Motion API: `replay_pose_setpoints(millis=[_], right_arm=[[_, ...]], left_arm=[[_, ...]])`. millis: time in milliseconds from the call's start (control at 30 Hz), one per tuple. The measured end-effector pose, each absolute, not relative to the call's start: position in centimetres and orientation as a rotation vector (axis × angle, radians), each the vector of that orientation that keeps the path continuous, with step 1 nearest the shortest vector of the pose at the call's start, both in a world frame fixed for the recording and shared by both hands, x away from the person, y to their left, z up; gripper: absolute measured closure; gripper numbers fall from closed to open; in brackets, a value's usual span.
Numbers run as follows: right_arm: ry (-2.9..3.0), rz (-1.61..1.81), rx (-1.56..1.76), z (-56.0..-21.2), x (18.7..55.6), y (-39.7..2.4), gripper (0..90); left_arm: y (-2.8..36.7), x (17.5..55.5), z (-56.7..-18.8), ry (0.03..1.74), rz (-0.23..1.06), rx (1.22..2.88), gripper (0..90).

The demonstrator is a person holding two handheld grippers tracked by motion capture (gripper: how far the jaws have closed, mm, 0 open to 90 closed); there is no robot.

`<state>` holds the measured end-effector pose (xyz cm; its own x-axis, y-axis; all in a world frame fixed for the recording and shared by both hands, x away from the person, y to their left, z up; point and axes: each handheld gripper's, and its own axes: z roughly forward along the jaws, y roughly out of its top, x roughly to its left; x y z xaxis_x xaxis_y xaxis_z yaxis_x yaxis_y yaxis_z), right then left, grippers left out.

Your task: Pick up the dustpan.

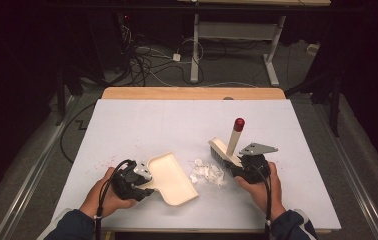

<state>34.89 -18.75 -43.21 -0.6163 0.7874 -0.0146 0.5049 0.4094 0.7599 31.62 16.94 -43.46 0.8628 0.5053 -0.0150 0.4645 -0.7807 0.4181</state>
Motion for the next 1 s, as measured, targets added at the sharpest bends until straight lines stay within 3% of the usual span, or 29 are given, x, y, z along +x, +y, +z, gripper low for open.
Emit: replay_pose_setpoints(millis=[1000], right_arm=[[2.293,1.044,1.075,-43.34,34.55,-18.76,66.9]], left_arm=[[15.97,31.47,-43.65,0.691,0.156,2.644,63.6]])
